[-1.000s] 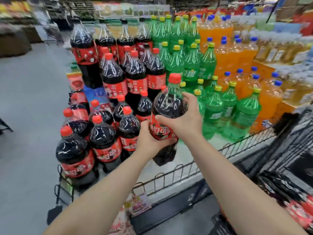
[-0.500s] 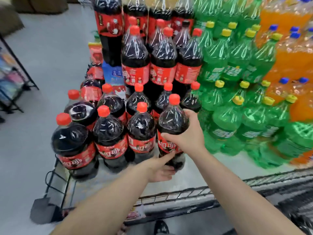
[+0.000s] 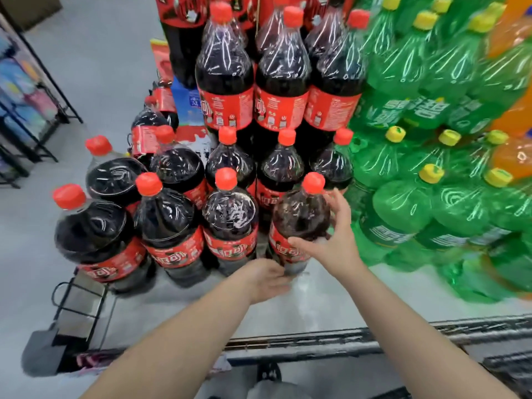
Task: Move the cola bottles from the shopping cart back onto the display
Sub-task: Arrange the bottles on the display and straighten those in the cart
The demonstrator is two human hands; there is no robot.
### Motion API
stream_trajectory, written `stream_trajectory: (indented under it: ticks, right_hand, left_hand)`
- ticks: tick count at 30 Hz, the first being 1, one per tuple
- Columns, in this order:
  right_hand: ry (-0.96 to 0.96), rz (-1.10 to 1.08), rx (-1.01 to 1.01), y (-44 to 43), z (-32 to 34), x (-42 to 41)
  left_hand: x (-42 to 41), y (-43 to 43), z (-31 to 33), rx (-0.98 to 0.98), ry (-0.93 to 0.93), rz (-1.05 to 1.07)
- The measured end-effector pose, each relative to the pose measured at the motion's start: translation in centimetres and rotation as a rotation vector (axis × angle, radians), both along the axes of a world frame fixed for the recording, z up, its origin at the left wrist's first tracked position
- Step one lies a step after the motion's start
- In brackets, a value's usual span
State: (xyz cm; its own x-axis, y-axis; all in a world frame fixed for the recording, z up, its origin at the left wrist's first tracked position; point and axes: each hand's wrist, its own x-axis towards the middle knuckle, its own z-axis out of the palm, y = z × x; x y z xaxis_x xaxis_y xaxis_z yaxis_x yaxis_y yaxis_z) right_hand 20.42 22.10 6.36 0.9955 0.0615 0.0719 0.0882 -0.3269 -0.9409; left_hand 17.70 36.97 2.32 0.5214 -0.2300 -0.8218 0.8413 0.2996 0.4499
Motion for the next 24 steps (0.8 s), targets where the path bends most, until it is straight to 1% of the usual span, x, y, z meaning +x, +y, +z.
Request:
stream_trajectory:
  ticks: [3, 6, 7, 8, 10, 14, 18, 21, 24]
  right_hand:
    - [0.217, 0.011, 0.165, -0.7, -0.2, -0.5]
    - [0.591, -0.036, 0.218, -1.2, -1.4, -0.8]
    - [0.666, -0.029, 0.253, -1.2, -1.9, -0.9]
    - [0.694, -0.017, 0.289, -1.2, -2.4, -1.0]
    - [0.678, 0.000, 0.324, -1.2, -3.0, -1.0]
    - [0.657, 0.011, 0.346, -0.9, -3.5, -0.3]
    - [0.669, -0.018, 0.449, 0.5, -3.6, 0.7]
    - [0.680, -0.047, 0.482, 1.4, -3.3, 0.6]
    - [0.677, -0.030, 0.470, 1.5, -3.1, 0.0]
  left_hand:
    - [0.1, -1.2, 0.0, 0.064, -0.022, -0.025]
    - [-0.1, -1.7, -0.4, 0.190, -0.136, -0.034]
    - [-0.2, -1.7, -0.5, 0.219, -0.175, -0.011]
    - [-0.3, -1.8, -0.4, 0.239, -0.218, 0.016]
    - [-0.6, -1.9, 0.2, 0.227, -0.269, 0.053]
    - [-1.4, -2.0, 1.3, 0.207, -0.272, 0.075]
    - [-1.5, -2.1, 1.6, 0.201, -0.280, 0.112]
    - [-1.3, -1.7, 1.2, 0.210, -0.259, 0.096]
    - [-1.4, -1.3, 1.2, 0.208, -0.251, 0.056]
